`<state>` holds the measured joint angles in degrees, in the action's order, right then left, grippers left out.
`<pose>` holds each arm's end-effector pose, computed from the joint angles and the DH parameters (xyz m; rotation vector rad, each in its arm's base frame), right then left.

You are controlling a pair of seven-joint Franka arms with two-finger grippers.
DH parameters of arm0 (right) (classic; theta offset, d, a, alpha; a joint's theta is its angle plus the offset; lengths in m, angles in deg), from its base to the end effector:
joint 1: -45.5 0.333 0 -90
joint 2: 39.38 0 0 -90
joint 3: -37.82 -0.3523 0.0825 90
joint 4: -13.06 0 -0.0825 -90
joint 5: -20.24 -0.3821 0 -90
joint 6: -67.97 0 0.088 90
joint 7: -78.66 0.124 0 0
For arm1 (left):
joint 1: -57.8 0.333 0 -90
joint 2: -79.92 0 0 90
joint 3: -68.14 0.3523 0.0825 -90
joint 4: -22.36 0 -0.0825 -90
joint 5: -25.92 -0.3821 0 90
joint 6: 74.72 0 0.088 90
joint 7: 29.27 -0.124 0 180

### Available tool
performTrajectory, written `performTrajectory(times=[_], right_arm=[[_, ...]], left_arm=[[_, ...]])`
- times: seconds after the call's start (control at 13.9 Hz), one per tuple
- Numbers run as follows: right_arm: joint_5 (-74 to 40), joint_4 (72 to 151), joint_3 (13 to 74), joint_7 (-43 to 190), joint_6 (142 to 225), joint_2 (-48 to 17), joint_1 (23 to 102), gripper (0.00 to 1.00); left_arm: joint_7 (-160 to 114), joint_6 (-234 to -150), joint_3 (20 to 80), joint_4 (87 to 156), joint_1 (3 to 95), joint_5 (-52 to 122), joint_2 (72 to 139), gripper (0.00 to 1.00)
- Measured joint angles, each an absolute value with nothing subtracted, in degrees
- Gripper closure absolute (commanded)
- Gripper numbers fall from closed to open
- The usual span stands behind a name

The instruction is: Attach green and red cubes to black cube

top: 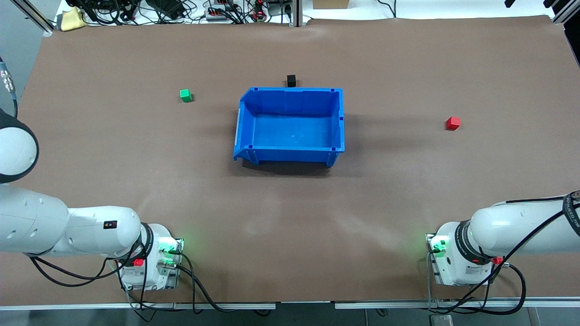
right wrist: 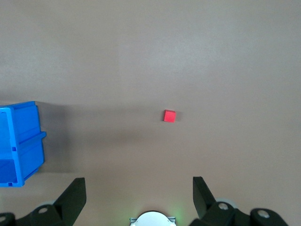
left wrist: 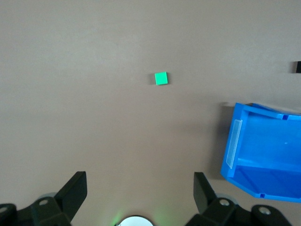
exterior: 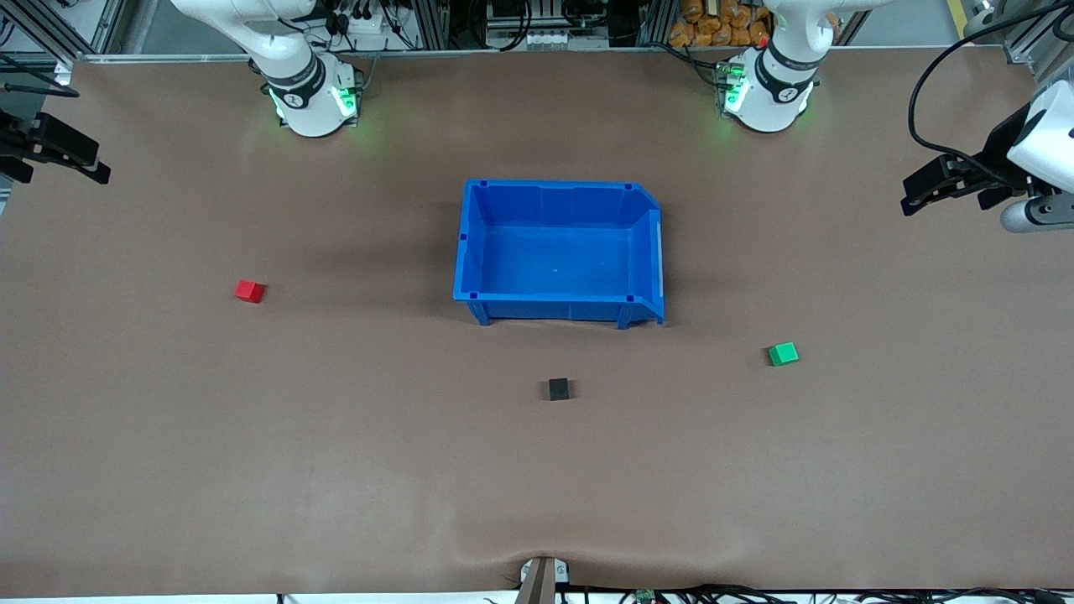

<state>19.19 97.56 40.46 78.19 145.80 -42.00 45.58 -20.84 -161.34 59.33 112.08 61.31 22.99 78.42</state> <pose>0.5115 -0.0210 0.6944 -3.1172 0.0516 0.1094 0.5354 -0.0443 0.6553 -3.0821 -0.0879 0.0331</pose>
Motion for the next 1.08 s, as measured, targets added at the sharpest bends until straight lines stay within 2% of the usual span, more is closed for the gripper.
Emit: performTrajectory(times=[1.08], right_arm=[[19.25, 97.63, 40.69, 78.19, 145.77, -41.83, 45.58, 0.00]], left_arm=[[-22.67, -160.39, 59.34, 113.36, 61.35, 22.99, 79.44, 0.00]])
